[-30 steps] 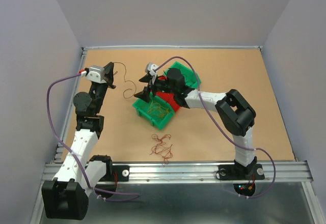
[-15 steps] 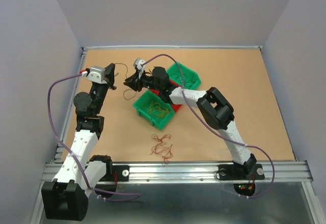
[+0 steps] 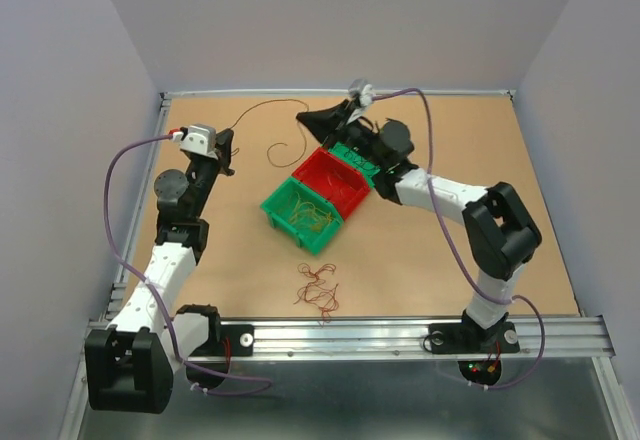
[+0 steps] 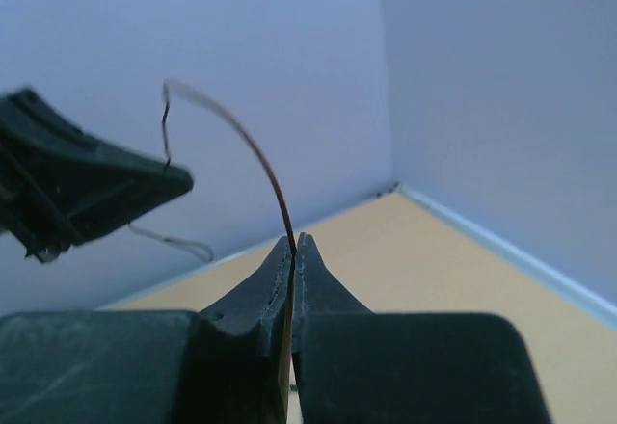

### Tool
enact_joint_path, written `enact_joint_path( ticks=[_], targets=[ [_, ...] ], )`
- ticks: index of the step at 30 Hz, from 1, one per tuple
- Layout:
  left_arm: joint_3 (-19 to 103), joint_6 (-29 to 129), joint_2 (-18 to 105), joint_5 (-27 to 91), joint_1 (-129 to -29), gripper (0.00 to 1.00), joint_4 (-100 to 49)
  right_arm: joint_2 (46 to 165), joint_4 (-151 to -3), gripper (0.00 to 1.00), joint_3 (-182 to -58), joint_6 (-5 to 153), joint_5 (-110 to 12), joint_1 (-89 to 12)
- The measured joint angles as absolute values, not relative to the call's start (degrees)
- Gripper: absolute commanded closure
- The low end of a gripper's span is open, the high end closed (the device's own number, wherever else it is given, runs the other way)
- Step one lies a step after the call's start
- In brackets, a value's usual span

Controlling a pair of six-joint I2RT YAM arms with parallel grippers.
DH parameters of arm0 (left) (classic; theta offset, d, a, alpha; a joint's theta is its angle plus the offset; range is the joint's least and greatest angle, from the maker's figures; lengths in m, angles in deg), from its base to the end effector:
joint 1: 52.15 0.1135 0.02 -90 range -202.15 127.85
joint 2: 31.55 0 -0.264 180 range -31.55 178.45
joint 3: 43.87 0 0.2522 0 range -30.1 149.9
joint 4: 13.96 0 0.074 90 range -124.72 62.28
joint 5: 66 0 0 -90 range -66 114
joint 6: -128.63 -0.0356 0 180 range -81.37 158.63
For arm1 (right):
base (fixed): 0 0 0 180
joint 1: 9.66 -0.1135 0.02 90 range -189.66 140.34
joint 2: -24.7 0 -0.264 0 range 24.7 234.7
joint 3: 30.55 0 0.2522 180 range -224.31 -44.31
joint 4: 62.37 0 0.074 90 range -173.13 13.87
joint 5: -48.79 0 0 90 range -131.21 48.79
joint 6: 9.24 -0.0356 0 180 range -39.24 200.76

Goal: Untangle the cables

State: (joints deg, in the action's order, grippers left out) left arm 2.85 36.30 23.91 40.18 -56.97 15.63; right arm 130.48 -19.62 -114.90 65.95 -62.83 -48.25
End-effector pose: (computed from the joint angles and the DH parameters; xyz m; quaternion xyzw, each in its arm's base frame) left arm 0.2191 -0.0284 0.3312 0.1507 0.5535 -0.0976 0.8133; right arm 0.3250 0.2762 0.3143 -0.2657 0.5103 0.4589 0.6770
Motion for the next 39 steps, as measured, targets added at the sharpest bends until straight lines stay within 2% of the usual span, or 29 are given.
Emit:
enact_joint_path(
  ticks=[8, 13, 21, 28, 33, 39],
  targets=[
    [3.22, 35.73, 27.52, 42.28, -60.42, 1.0, 16.05, 124.19, -13.91, 0.99, -109.41, 58.81, -62.46, -37.38],
    [8.88, 33.5, 36.57, 40.49, -66.96, 1.0, 14.1, 122.68, -13.87, 1.0, -105.96, 54.7, -62.48, -32.97],
    [30.41, 30.66, 58.18, 34.54, -80.2, 1.0, 7.7, 121.23, -13.5, 1.0, -100.74, 50.87, -63.27, -25.89],
    [46.47, 33.26, 74.27, 34.54, -84.14, 1.0, 4.72, 120.27, -13.04, 0.99, -98.07, 50.13, -63.71, -23.48],
    [50.01, 33.19, 81.05, 36.58, -84.86, 0.85, 4.57, 120.29, -12.62, 0.99, -96.93, 50.15, -63.75, -22.41],
    [55.35, 28.8, 89.5, 38.61, -87.04, 0.86, 3.41, 121.74, -11.07, 0.99, -96.91, 50.59, -64.49, -22.3]
  ],
)
